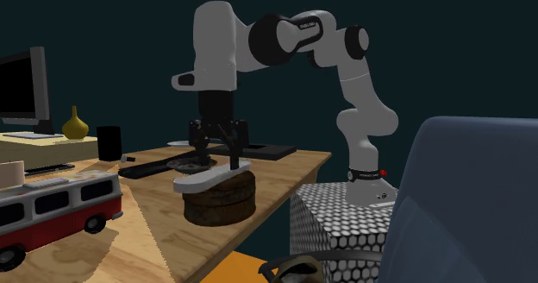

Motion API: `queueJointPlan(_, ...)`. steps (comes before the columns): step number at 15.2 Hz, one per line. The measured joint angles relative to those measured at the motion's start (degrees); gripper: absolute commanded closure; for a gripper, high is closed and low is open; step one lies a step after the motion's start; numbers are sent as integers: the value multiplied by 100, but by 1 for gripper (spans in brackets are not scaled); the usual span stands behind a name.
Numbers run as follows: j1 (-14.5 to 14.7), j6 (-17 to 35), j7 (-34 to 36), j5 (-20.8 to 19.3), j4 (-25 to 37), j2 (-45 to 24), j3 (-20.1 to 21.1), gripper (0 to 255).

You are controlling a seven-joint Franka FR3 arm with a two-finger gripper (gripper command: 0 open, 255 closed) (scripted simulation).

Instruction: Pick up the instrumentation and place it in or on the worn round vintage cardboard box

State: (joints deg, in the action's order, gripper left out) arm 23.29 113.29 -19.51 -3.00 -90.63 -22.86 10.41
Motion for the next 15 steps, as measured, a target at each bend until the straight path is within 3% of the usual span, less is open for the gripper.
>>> queueJointPlan(4, 0, 0, 0, 0, 0, 0, 0, 0)
queueJointPlan(9, 6, -595, -12, 24, 499, 105, 14, 0)
queueJointPlan(15, -2, -664, -22, 32, 529, 140, 13, 0)
